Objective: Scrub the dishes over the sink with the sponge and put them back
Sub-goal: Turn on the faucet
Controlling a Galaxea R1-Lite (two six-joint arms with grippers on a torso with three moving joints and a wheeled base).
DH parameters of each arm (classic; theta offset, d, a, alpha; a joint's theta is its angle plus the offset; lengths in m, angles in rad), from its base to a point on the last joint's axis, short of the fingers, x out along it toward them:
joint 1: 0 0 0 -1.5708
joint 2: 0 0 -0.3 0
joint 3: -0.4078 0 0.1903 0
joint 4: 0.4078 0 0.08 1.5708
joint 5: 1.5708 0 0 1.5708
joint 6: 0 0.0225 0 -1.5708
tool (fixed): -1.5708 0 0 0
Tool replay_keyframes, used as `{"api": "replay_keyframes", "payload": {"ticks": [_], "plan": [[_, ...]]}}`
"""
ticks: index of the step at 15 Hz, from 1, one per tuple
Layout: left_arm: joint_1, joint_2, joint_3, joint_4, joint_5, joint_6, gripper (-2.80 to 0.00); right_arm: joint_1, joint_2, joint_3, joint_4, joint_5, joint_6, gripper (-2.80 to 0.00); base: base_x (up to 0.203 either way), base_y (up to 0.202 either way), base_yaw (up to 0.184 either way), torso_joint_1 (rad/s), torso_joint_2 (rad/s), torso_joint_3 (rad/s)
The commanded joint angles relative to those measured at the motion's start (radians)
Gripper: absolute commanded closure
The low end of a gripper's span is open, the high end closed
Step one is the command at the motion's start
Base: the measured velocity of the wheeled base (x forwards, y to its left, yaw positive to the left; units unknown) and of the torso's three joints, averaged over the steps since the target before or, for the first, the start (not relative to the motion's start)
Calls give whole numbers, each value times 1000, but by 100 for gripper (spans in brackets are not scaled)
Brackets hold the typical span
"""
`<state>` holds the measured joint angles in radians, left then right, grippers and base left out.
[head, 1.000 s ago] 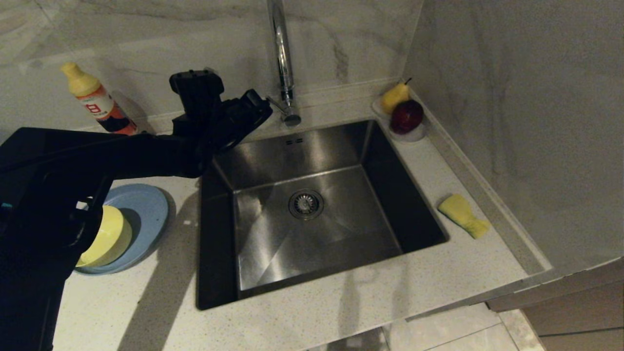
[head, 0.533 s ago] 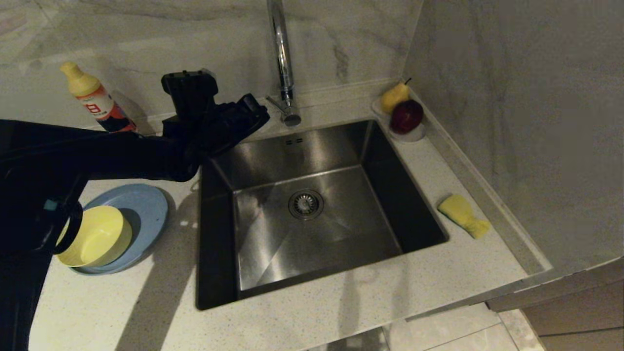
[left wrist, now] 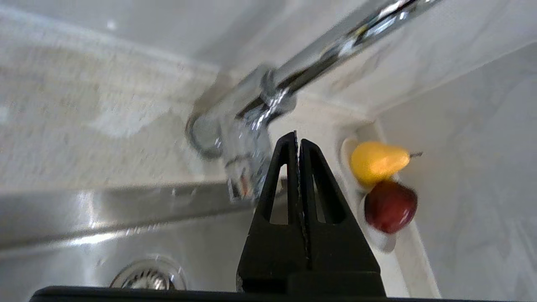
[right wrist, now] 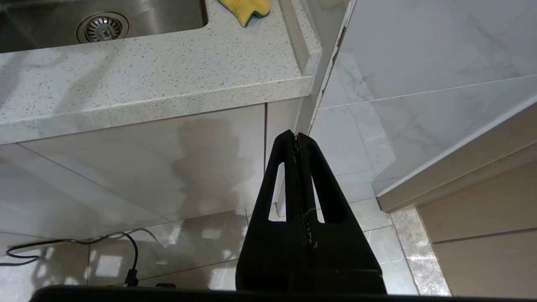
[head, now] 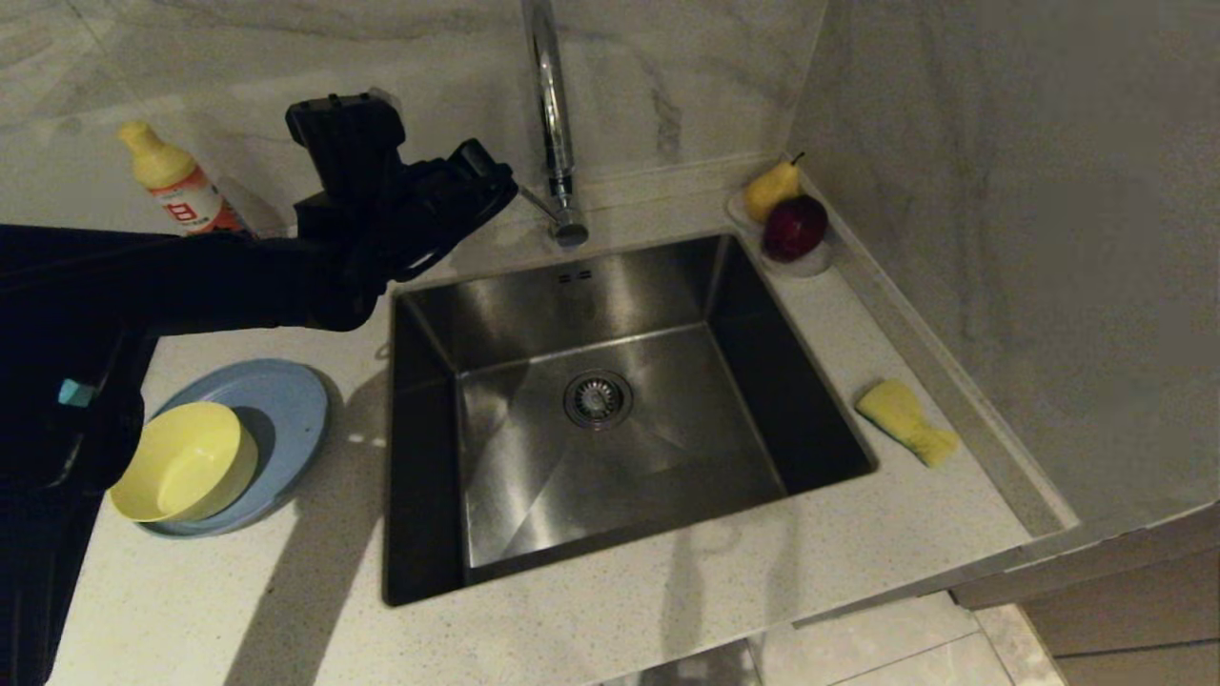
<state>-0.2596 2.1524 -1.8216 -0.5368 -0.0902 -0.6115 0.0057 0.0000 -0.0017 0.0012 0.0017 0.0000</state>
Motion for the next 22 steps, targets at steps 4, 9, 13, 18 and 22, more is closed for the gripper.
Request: {"api": "replay_keyframes", "payload": {"ticks": [4,9,13,18,22], "plan": [[-11,31,-23,-5,1,-11,0,0,-2,0,0,1,0,0,0,0,0,0,0,0],[-38,67,-22,-1,69,-10,0,0,-2,0,0,0,0,0,0,0,0,0,0,0],[-40,64,-11,8,69,-11,0,0,-2,0,0,0,-1,0,0,0,0,0,0,0],[-41,48,21,13,69,-11,0,0,-2,0,-1,0,0,0,0,0,0,0,0,0],[-40,28,6,28,69,-11,0,0,-2,0,0,0,0,0,0,0,0,0,0,0]]}}
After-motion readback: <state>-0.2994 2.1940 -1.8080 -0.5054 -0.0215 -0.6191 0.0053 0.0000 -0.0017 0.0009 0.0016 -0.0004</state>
